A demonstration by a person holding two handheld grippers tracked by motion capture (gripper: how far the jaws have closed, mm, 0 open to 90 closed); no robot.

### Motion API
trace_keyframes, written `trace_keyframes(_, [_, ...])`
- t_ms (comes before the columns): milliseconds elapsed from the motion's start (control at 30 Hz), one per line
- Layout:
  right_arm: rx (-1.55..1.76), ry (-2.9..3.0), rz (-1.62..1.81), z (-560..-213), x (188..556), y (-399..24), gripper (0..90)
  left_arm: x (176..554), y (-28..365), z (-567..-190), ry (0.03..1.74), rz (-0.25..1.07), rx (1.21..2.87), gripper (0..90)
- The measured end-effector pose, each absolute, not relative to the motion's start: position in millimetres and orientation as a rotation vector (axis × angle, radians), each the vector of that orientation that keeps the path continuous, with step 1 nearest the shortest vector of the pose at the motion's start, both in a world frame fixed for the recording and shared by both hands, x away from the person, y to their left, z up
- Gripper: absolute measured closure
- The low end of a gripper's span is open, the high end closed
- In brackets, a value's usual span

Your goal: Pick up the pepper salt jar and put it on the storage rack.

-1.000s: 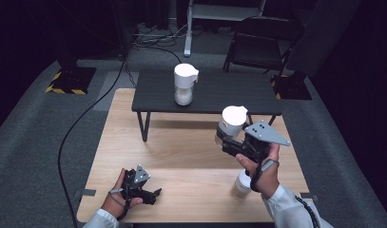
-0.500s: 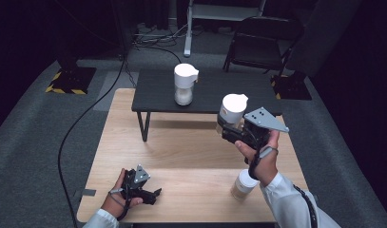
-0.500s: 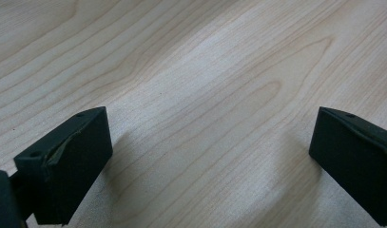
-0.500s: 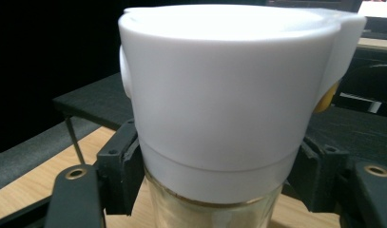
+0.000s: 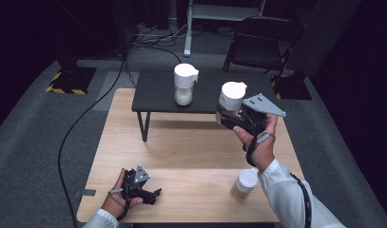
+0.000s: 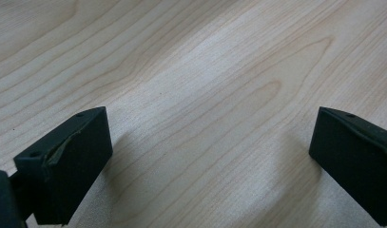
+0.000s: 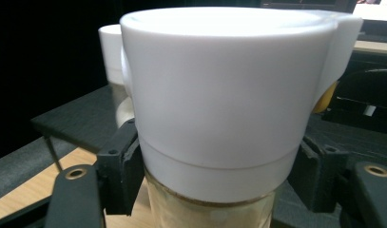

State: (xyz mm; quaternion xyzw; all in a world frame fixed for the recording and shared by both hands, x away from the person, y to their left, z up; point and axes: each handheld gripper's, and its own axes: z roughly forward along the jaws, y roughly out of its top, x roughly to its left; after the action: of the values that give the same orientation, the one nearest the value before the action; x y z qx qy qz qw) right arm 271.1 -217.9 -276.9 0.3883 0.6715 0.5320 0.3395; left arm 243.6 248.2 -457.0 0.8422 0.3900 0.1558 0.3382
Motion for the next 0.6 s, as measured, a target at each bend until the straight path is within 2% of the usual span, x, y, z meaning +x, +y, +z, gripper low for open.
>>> trace_keyframes(600, [1.054,1.715,1.377,-272.0,320.0,-209.1,29.7,243.6,248.1,-457.0,1.017,0.406,2.194,0.4])
